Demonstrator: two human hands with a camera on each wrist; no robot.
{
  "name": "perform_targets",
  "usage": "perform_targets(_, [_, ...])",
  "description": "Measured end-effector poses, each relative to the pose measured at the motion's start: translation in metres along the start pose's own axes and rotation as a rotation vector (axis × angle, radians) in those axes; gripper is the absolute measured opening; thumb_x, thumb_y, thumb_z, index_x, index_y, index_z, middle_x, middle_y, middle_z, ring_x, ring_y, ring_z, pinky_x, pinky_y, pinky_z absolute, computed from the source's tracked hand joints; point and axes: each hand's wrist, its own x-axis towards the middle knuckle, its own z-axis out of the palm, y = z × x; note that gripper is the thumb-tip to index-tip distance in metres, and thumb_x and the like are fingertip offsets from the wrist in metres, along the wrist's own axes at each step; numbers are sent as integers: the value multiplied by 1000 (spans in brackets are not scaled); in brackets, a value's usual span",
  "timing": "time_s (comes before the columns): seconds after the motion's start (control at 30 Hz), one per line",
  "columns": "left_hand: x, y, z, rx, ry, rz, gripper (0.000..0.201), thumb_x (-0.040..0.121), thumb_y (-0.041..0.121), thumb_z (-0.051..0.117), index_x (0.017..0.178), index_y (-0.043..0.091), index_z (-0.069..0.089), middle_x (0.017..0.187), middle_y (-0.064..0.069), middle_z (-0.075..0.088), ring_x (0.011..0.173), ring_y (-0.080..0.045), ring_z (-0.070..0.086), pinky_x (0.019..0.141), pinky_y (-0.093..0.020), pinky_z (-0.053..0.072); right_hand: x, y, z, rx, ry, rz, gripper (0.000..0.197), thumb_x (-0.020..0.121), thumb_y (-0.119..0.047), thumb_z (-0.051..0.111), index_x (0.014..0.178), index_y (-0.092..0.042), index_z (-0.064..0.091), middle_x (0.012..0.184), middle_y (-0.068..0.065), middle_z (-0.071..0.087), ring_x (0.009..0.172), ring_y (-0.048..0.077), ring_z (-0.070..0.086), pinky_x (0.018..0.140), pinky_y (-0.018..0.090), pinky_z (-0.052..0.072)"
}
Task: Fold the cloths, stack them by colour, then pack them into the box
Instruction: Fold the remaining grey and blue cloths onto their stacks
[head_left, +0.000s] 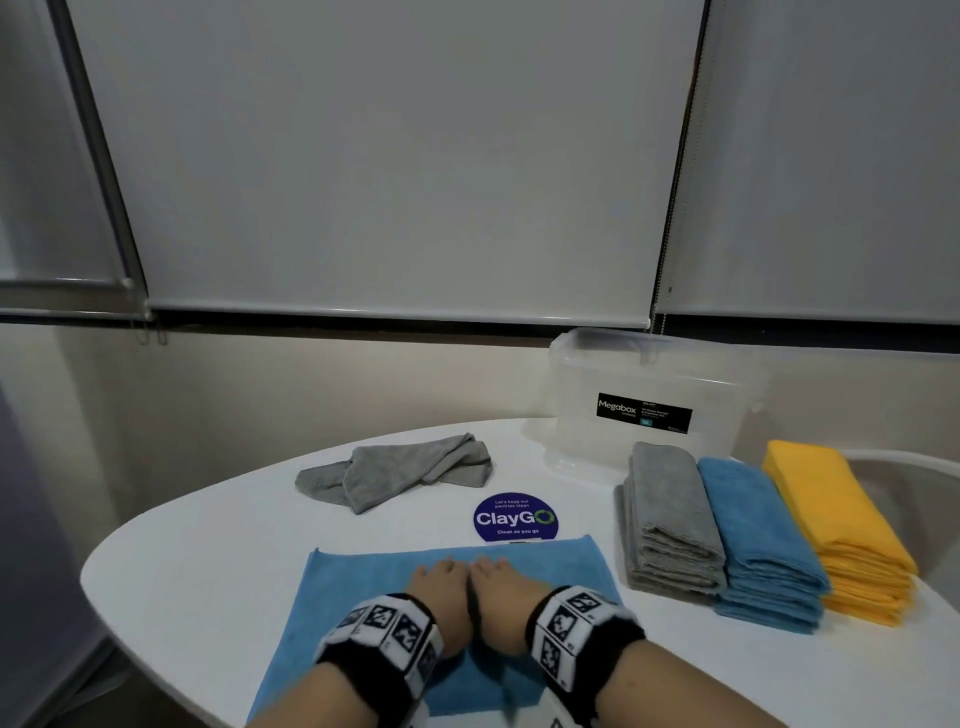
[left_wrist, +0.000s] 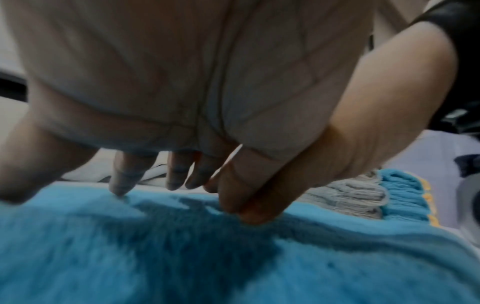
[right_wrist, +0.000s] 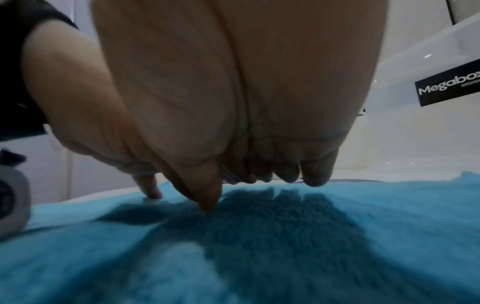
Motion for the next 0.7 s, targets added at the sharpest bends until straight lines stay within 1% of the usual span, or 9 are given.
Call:
perform_targets(0.07, [7, 4, 1, 56, -38, -17, 56, 98, 20, 40, 149, 8, 20, 155, -7, 22, 146, -21, 16, 119, -40, 14, 6, -3, 1, -46, -21, 2, 71, 93, -18, 50, 151, -5, 10, 156, 15, 15, 145, 31, 13, 119, 41, 13])
perform_targets(0.1, [8, 3, 0, 65, -61, -42, 55, 98, 22, 40, 148, 9, 22, 155, -7, 23, 145, -21, 18, 118, -41, 14, 7, -1, 1, -52, -31, 15, 70, 95, -21, 49, 151, -5, 10, 156, 16, 14, 145, 31, 13, 118, 41, 12])
perform_targets(0.13, [11, -4, 2, 57, -71, -72, 54, 97, 26, 42, 147, 10, 25, 153, -7, 26, 143, -23, 22, 118, -41, 15, 5, 3, -2, -32, -40, 39, 69, 96, -28, 50, 151, -6, 14, 156, 16, 16, 144, 31, 16, 116, 41, 15])
perform_targets(0.2, [13, -23, 3, 5, -87, -154, 58, 93, 37, 46, 144, 15, 29, 150, -6, 29, 139, -29, 29, 116, -42, 19, 0, 22, -6, 35, -37, 123, 73, 89, -47, 55, 145, -11, 28, 151, 15, 27, 137, 33, 29, 111, 42, 26])
perform_targets(0.27, [13, -48, 5, -42, -113, -243, 75, 86, 53, 49, 149, 23, 21, 156, -2, 20, 140, -36, 25, 117, -45, 19, 0, 50, -9, 111, -20, 232, 83, 78, -60, 61, 140, -11, 36, 145, 13, 36, 131, 32, 40, 107, 40, 36])
perform_targets(0.33, [10, -71, 3, -95, -150, -311, 97, 76, 68, 52, 153, 30, 9, 161, 2, 2, 144, -38, 14, 118, -46, 16, -7, 73, -13, 183, -11, 296, 89, 74, -63, 65, 140, -10, 37, 143, 10, 40, 128, 27, 45, 105, 33, 39])
perform_targets(0.43, [7, -86, 2, -109, -168, -323, 113, 66, 76, 57, 153, 31, 2, 161, 2, -4, 146, -37, 9, 118, -47, 17, -14, 89, -11, 254, -6, 298, 93, 77, -60, 65, 144, -6, 28, 146, 8, 34, 132, 22, 40, 107, 29, 34])
perform_targets(0.53, [4, -84, 4, -86, -176, -317, 113, 68, 77, 56, 153, 30, -2, 161, 0, -7, 146, -40, 5, 118, -49, 16, -23, 85, -8, 213, -33, 306, 97, 80, -62, 60, 147, -4, 20, 150, 10, 27, 137, 23, 33, 110, 30, 30])
perform_targets(0.7, [-13, -73, 9, -26, -220, -235, 110, 73, 76, 53, 152, 30, -7, 160, 0, -12, 146, -40, 2, 118, -50, 16, -57, 82, 8, 191, -71, 360, 106, 81, -66, 54, 150, 0, 7, 158, 12, 10, 145, 23, 17, 116, 33, 21])
